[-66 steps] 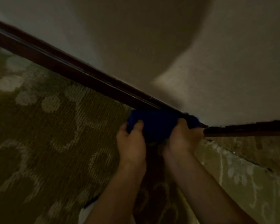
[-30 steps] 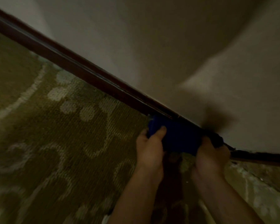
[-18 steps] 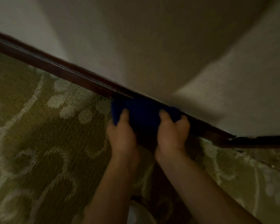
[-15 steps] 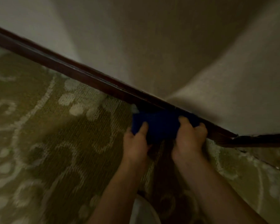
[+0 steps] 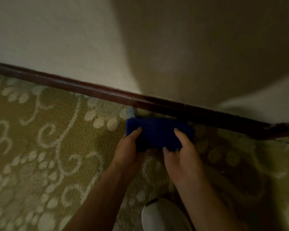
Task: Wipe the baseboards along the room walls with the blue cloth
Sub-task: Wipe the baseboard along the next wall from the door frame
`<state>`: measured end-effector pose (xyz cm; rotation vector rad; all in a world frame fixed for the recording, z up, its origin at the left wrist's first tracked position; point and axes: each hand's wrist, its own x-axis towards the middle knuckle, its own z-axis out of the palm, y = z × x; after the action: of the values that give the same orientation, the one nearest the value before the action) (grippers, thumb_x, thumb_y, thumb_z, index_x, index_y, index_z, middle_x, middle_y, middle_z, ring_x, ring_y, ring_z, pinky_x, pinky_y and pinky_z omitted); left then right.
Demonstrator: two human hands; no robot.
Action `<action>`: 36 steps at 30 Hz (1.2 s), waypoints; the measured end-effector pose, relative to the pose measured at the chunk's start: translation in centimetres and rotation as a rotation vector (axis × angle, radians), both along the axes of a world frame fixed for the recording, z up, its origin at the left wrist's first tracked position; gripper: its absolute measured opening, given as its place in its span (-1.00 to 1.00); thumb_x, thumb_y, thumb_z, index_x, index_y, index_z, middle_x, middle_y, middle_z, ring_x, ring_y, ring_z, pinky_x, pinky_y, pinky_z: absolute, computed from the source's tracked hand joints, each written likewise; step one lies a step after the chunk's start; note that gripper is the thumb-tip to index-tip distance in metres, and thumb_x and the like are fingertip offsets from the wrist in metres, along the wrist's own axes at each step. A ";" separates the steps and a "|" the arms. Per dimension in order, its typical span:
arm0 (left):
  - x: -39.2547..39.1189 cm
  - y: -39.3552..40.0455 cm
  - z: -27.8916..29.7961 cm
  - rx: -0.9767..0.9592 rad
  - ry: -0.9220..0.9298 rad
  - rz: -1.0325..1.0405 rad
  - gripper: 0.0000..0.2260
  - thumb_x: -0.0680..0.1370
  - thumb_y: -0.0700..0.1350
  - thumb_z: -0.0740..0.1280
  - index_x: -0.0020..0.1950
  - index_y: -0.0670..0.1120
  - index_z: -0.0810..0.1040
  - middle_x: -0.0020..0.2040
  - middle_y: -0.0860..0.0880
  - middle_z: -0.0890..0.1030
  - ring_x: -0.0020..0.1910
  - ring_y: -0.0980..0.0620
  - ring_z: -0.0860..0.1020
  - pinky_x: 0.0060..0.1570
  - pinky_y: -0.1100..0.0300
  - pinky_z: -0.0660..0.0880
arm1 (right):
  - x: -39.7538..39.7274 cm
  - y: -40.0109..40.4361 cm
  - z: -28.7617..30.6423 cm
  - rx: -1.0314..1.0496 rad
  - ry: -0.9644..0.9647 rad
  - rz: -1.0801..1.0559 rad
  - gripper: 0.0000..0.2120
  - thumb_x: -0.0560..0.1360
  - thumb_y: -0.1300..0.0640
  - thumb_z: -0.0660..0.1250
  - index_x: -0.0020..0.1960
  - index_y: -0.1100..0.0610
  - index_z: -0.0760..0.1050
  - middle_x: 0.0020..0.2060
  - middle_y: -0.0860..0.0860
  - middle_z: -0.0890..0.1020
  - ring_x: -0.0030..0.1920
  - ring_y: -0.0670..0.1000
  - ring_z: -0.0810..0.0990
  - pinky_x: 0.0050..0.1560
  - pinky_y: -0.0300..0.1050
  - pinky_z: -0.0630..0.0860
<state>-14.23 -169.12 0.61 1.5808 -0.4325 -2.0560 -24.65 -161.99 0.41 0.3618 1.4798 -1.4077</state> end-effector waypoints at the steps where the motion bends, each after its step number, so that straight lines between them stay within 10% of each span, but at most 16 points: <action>1: -0.2 0.3 0.0 0.019 0.031 -0.026 -0.70 0.65 -0.14 0.24 0.37 -0.15 0.50 0.23 -0.17 0.66 0.14 -0.12 0.67 0.02 0.04 0.64 | -0.3 0.4 0.3 0.000 0.025 0.016 -0.50 0.58 0.22 0.29 0.48 0.00 0.30 0.32 -0.04 0.49 0.34 -0.04 0.47 0.24 -0.31 0.38; 4: -0.1 0.8 0.2 0.037 0.042 -0.125 -0.71 0.64 -0.15 0.26 0.36 -0.13 0.51 0.22 -0.16 0.66 0.16 -0.13 0.66 0.04 0.05 0.65 | -1.3 1.6 0.4 -0.021 -0.055 -0.032 -0.57 0.60 0.28 0.26 0.38 -0.09 0.37 0.18 -0.13 0.52 0.15 -0.29 0.54 0.09 -0.50 0.42; 15: -0.2 -0.9 -2.5 -0.059 -0.110 -0.097 -0.66 0.56 -0.05 0.39 0.31 -0.11 0.54 0.14 -0.11 0.67 0.03 -0.08 0.68 -0.23 0.13 0.62 | 0.1 -0.3 1.4 -0.150 -0.039 -0.189 -0.57 0.51 0.20 0.39 0.37 0.05 0.47 0.18 0.06 0.63 0.13 0.07 0.63 0.13 -0.04 0.58; 30: 4.3 -4.1 2.5 -0.226 -0.216 -0.440 -0.49 0.57 -0.09 0.41 0.43 -0.29 0.36 0.31 -0.26 0.53 0.23 -0.26 0.56 0.22 -0.14 0.54 | 2.8 1.3 5.9 -0.160 0.026 -0.060 -0.81 0.57 0.28 0.29 0.16 0.14 0.53 0.07 0.13 0.67 0.08 0.10 0.65 0.03 -0.02 0.56; 36: 5.8 -4.4 7.1 -0.160 -0.090 -0.331 -0.51 0.54 -0.14 0.43 0.40 -0.28 0.40 0.25 -0.26 0.56 0.15 -0.25 0.59 -0.05 -0.05 0.58 | 3.1 -0.6 10.3 -0.022 0.175 -0.043 -0.73 0.55 0.28 0.29 0.24 0.18 0.47 -0.01 0.14 0.64 -0.13 0.08 0.63 -0.38 -0.10 0.57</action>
<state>-8.41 -173.55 7.71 1.5935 -0.9221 -2.1272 -21.54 -162.63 10.72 0.2628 1.6040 -1.5208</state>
